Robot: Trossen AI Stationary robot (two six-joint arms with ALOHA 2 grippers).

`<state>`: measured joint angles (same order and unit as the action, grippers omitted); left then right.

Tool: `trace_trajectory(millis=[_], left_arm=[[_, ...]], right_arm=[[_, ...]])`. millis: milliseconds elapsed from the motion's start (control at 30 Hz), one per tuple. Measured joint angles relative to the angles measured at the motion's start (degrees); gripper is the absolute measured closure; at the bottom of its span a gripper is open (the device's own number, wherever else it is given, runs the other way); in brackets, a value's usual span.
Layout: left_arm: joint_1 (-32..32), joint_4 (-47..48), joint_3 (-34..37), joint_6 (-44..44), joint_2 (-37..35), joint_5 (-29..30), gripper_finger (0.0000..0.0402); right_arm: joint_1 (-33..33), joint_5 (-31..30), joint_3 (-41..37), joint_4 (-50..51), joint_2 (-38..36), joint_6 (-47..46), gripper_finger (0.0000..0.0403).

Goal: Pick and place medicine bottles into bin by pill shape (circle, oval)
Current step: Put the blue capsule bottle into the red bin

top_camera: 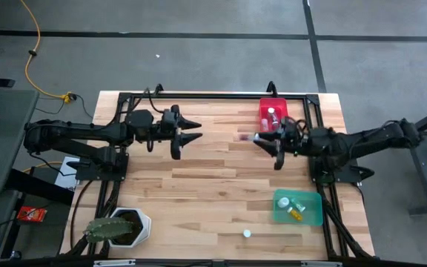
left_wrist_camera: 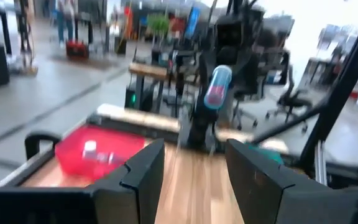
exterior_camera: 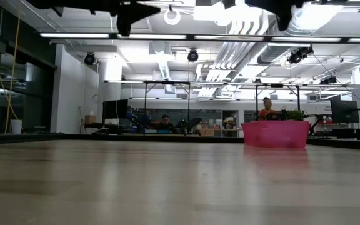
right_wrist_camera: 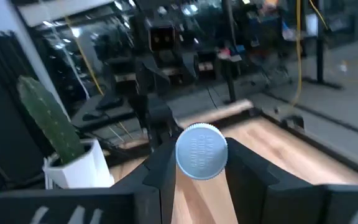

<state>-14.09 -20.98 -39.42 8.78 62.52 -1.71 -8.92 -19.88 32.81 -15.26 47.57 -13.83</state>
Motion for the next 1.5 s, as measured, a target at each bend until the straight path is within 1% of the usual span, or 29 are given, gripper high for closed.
trace_trajectory(millis=[133,233,600,667,700,833,867,900,1000,1100,1167,1233,1333,1400,1500], left_arm=[[0.00,-5.79,0.00,-0.02,0.00,-0.01,0.0243],[0.00,-7.25,0.00,-0.06,0.00,0.00,0.0243],[0.00,-7.26,0.00,-0.87,0.00,0.01,0.0243],[0.00,-7.24,0.00,-0.85,0.00,-0.01,0.0243],[-0.02,-7.24,0.00,-0.83,0.00,-0.01,0.0243],[0.00,-7.18,0.00,1.35,0.00,-0.07,0.0243],[0.00,-7.18,0.00,1.54,0.00,-0.12,0.0243],[0.00,-7.18,0.00,1.55,0.00,-0.24,0.0243],[0.00,-7.18,0.00,1.53,0.00,-0.47,0.0243],[0.00,-7.18,0.00,1.53,0.00,-0.47,0.0243],[0.00,-7.14,0.00,1.53,0.00,-0.49,0.0243],[0.00,-7.15,0.00,1.53,0.00,-0.49,0.0243],[0.00,-7.13,0.00,1.59,0.00,-0.45,0.0243],[0.00,-7.13,0.00,1.56,0.00,-0.43,0.0243],[0.00,-7.13,0.00,1.55,0.00,-0.42,0.0243]], right_arm=[[3.77,6.26,1.84,-0.45,0.04,2.34,0.0304],[5.34,9.15,2.04,-1.54,0.04,2.36,0.0304],[5.94,9.29,2.04,-1.76,0.04,2.23,0.0304],[5.93,7.21,2.04,-1.69,0.06,2.18,0.0304],[5.94,4.95,2.04,-1.54,0.06,2.08,0.0304],[7.86,-7.27,2.05,0.38,0.06,2.27,0.0304],[9.16,-8.76,2.28,2.35,0.06,1.94,0.0304],[10.86,-9.47,3.11,6.35,0.06,0.83,0.0304],[17.51,-9.12,7.49,24.53,1.00,-5.68,0.0304],[25.45,-5.05,11.82,44.54,3.74,-10.47,0.0304],[30.59,-1.20,13.67,52.87,6.09,-10.55,0.0304],[34.88,3.00,14.00,56.72,8.71,-8.75,0.0304],[38.97,8.01,13.97,56.84,12.98,-5.25,0.0304],[40.51,9.09,13.97,56.68,16.15,-3.99,0.0304],[42.55,9.17,13.97,55.43,20.68,-2.62,0.0304]])
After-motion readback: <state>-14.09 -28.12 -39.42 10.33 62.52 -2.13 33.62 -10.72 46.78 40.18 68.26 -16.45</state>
